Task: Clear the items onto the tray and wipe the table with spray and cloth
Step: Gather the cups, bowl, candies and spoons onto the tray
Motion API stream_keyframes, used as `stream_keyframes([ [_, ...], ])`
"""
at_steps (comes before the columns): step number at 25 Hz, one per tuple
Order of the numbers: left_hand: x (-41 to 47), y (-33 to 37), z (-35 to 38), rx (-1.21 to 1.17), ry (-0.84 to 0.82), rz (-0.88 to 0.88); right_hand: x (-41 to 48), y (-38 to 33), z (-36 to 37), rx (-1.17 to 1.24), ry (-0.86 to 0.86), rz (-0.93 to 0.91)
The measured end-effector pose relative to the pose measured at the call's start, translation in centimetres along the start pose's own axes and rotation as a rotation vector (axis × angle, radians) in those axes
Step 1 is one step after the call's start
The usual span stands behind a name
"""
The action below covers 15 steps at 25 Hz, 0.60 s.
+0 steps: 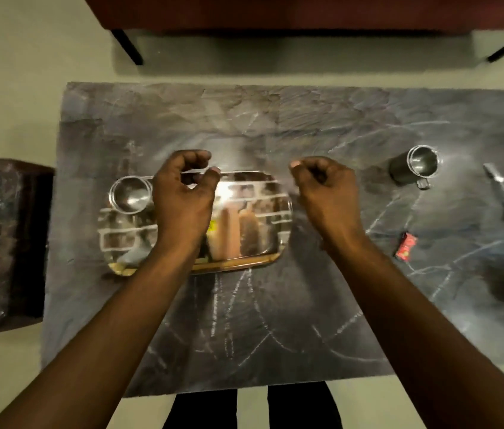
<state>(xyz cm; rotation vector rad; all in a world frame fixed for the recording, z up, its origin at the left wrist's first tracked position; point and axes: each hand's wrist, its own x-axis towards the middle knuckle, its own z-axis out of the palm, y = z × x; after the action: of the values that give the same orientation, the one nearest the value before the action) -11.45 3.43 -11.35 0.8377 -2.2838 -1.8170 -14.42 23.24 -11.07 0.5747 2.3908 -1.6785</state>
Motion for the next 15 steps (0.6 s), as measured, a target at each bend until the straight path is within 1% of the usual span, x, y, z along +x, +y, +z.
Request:
stream_keyframes([
  [4, -3.3, 1.8, 9.9, -0.033, -0.227, -0.094, 2.8, 2.0, -11.9, -0.070, 0.254, 0.024],
  [7, -5.8, 2.9, 17.4, -0.011, -0.327, -0.154, 5.2, 4.6, -19.0, -0.098, 0.344, 0.061],
  [9, -7.3, 3.2, 21.7, -0.008, -0.359, -0.193, 6.9, 6.2, -22.0, -0.090, 0.315, 0.092],
  [13, -9.4, 3.7, 28.4, -0.090, -0.376, -0.329, 9.9, 8.5, -24.1, -0.106, 0.109, 0.142],
  [15, -9.7, 3.7, 30.9, -0.161, -0.365, -0.418, 11.1, 9.2, -24.1, -0.063, 0.014, 0.143],
])
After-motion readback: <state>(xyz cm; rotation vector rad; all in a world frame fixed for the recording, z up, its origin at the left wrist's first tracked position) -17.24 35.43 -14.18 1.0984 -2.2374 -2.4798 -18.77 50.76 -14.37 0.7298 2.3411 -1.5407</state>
